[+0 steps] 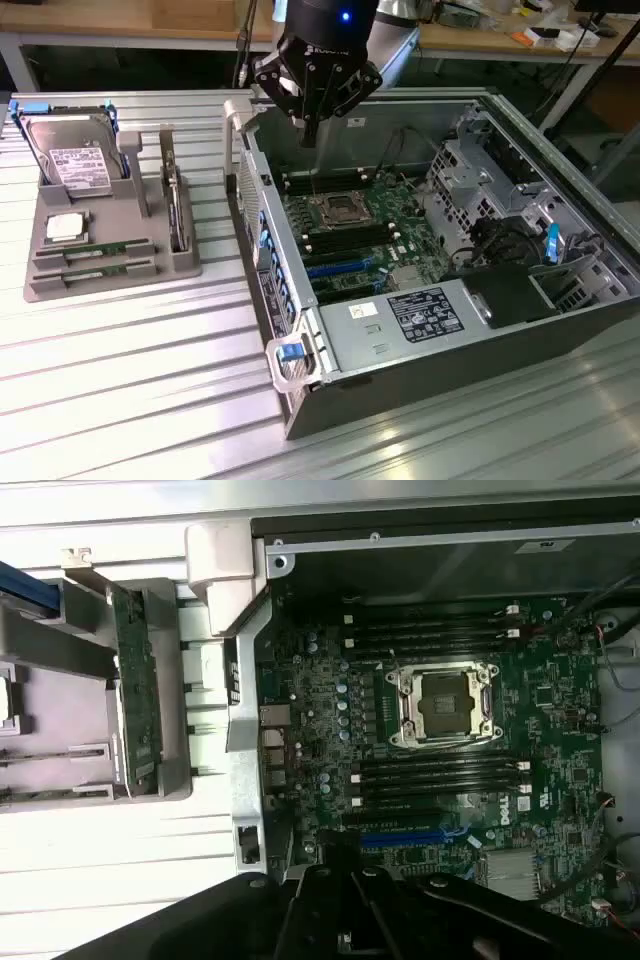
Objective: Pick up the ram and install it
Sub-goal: 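Reach for the ram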
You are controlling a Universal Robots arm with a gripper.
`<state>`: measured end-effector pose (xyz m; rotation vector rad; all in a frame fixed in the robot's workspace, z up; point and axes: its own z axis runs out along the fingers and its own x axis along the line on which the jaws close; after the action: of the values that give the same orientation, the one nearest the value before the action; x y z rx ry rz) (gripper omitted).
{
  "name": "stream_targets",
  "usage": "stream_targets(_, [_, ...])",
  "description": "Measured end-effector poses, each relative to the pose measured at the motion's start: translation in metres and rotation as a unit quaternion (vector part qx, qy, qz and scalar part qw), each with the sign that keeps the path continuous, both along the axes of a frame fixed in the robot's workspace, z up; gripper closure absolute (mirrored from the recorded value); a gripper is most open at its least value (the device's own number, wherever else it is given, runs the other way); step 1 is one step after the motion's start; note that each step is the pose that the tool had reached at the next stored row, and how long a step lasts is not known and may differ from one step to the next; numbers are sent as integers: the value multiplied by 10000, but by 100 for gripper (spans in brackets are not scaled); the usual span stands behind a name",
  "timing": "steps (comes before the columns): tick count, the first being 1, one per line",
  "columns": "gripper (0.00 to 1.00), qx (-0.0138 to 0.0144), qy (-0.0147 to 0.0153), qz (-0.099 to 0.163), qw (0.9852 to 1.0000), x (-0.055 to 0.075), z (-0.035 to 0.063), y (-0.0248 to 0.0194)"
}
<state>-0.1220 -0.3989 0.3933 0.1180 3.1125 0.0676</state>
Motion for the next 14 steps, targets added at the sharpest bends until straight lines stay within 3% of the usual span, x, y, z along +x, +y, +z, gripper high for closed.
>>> stream_targets(1, [90, 17, 0, 0, 10000, -169, 0, 0])
stream_targets(2, [90, 21, 0, 0, 10000, -235, 0, 0])
stream_targets(12, [90, 32, 0, 0, 10000, -365, 0, 0])
stream_targets(14, [90, 42, 0, 0, 10000, -446, 0, 0])
